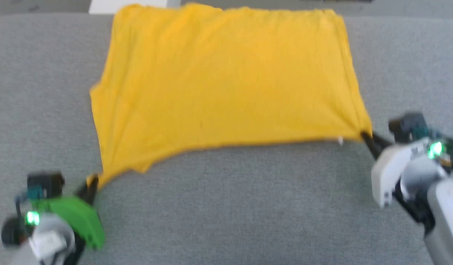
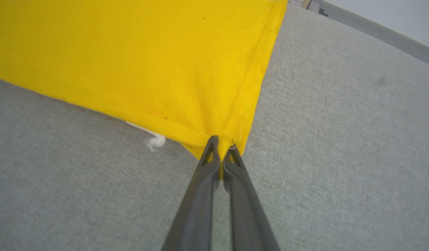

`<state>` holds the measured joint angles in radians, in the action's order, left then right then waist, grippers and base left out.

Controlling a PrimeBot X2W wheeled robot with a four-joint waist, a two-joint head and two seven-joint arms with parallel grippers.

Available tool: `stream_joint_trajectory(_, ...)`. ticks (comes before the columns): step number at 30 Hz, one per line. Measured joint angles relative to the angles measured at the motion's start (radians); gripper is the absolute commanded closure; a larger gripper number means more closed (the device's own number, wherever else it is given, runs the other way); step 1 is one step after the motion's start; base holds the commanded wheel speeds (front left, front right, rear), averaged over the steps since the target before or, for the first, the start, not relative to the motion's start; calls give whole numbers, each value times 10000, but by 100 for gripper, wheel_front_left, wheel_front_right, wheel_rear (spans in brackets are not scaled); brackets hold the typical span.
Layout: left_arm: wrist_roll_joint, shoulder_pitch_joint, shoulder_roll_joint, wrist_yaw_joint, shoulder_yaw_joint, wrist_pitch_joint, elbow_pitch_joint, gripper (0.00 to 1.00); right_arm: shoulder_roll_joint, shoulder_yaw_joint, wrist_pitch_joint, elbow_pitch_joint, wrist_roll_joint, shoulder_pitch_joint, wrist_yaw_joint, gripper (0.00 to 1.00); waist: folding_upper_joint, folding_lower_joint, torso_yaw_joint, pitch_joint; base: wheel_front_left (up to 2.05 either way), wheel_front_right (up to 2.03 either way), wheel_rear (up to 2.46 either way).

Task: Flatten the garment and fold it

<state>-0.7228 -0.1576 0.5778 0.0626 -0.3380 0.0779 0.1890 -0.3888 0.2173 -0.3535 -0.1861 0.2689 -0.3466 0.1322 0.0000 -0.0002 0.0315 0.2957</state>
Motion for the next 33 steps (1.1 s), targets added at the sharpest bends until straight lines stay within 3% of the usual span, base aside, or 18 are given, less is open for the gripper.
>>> stream_joint_trajectory(8, -368, 2919, 314, 1267, 224, 347, -1622, 100, 1131, -1488, -721, 1051, -109, 2996, 0, 100, 0, 0, 158, -925, 0, 0, 0)
stream_joint_trajectory(16, -203, 4060, 21, 1889, 184, -439, -2278, 100, 2571, -2853, -761, 2527, -639, 5185, 0, 100, 0, 0, 343, -1363, 0, 0, 0)
stream_joint_trajectory(27, 1473, 2937, -405, 2128, 100, -2717, -2341, 100, 2836, -2205, 2982, 2280, -1379, 5351, 0, 100, 0, 0, 194, -1366, 0, 0, 0)
stream_joint_trajectory(33, 2065, 1209, -391, 1829, -44, -2903, -1977, 100, 2522, -1885, 3231, 2153, -1584, 4231, 0, 100, 0, 1, 139, -1167, 0, 0, 0)
